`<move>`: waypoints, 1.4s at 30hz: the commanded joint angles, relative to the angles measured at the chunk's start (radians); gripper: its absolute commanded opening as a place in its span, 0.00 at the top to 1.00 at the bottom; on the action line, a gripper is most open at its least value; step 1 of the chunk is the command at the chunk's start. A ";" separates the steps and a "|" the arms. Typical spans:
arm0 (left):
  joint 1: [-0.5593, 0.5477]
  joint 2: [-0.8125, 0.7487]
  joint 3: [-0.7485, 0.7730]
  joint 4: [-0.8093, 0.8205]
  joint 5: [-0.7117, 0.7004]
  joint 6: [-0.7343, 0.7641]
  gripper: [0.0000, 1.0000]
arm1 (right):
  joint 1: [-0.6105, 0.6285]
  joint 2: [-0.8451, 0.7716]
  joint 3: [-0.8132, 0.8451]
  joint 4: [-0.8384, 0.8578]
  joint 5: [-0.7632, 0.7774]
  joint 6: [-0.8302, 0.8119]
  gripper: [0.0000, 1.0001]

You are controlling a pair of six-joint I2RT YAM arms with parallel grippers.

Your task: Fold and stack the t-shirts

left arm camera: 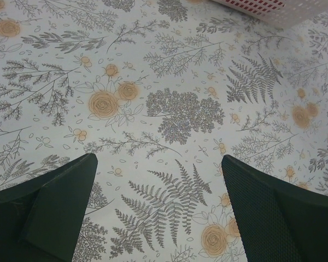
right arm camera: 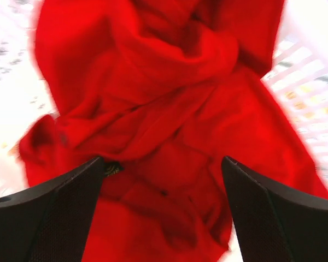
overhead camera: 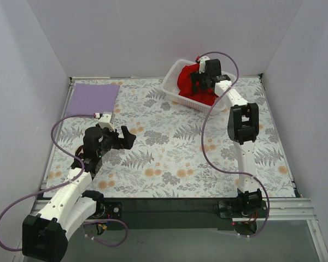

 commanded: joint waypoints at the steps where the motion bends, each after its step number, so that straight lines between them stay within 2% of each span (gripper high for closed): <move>1: 0.001 0.018 0.042 0.004 0.017 0.019 0.02 | 0.014 0.074 0.078 0.095 0.081 0.089 0.07; 3: 0.001 0.034 0.045 0.001 0.020 0.018 0.02 | 0.014 0.097 0.092 0.121 0.076 0.095 0.12; 4: 0.001 0.038 0.048 -0.002 0.018 0.021 0.02 | 0.014 0.115 0.096 0.124 0.067 0.093 0.26; 6: 0.001 0.047 0.050 -0.005 0.015 0.019 0.02 | 0.013 0.128 0.110 0.127 0.052 0.084 0.45; 7: 0.001 0.048 0.050 -0.007 0.018 0.021 0.02 | 0.010 0.131 0.113 0.126 0.004 0.081 0.67; 9: 0.001 0.047 0.051 -0.007 0.021 0.021 0.02 | 0.002 0.103 0.115 0.121 -0.081 0.072 0.91; 11: 0.001 0.042 0.051 -0.008 0.020 0.022 0.02 | -0.003 0.063 0.113 0.113 -0.119 0.064 0.99; 15: 0.001 0.031 0.050 -0.007 0.030 0.021 0.02 | 0.000 -0.098 0.055 0.101 -0.180 0.038 0.99; 21: 0.001 0.007 0.051 -0.007 0.050 0.019 0.02 | 0.039 -0.436 -0.077 0.093 -0.255 -0.020 0.99; 28: 0.001 -0.024 0.048 -0.002 0.052 0.021 0.02 | 0.109 -0.748 -0.265 -0.009 -0.701 -0.238 0.99; 30: 0.001 -0.039 0.045 0.000 0.050 0.022 0.02 | 0.118 -0.835 -0.359 -0.023 -0.763 -0.287 0.99; 36: 0.001 -0.091 0.038 0.001 0.011 0.027 0.03 | 0.138 -0.980 -0.647 -0.025 -0.849 -0.365 0.99; 42: 0.001 -0.094 0.035 0.006 0.003 0.027 0.03 | 0.204 -1.037 -0.830 -0.046 -0.894 -0.460 0.99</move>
